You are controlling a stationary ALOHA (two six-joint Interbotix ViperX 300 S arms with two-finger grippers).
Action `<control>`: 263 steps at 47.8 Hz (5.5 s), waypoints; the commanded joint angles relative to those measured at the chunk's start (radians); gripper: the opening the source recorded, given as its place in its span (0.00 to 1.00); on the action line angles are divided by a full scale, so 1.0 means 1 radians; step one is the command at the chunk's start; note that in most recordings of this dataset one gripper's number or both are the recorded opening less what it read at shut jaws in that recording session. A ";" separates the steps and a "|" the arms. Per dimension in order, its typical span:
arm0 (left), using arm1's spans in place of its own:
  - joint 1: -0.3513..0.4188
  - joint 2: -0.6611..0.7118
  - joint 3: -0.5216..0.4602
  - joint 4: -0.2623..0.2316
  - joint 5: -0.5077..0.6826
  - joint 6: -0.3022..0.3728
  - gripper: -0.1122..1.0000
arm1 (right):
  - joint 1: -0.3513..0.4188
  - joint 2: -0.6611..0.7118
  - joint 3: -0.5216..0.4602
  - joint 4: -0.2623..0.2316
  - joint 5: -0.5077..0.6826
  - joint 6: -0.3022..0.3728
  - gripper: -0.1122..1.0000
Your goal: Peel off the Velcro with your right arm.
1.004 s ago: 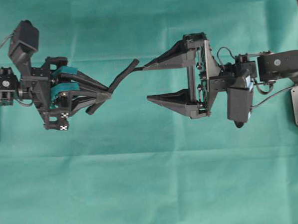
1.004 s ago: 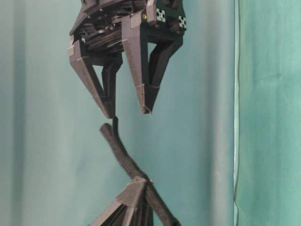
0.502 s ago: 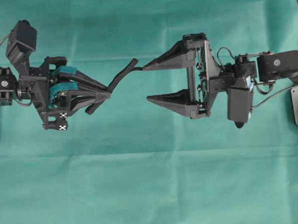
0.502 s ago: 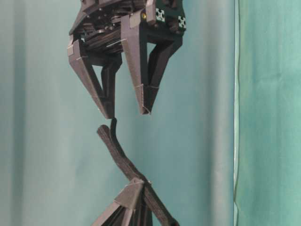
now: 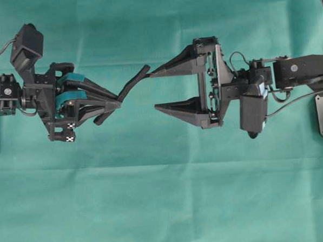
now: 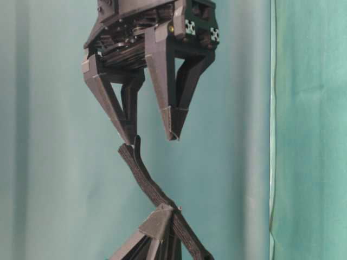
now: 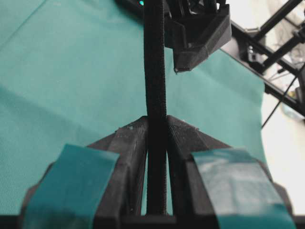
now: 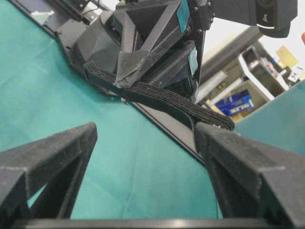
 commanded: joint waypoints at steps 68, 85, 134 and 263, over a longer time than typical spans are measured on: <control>-0.009 -0.008 -0.014 0.000 -0.011 0.002 0.19 | -0.026 0.029 -0.051 0.003 -0.034 0.005 0.08; -0.012 -0.011 -0.011 0.000 -0.011 0.002 0.19 | -0.026 0.029 -0.052 0.005 -0.072 0.005 0.02; -0.020 -0.012 -0.017 0.000 -0.011 0.000 0.19 | -0.026 0.034 -0.052 0.006 -0.064 0.014 0.02; -0.038 -0.017 -0.018 0.000 -0.046 0.002 0.19 | 0.041 0.104 -0.075 0.000 -0.067 0.012 0.02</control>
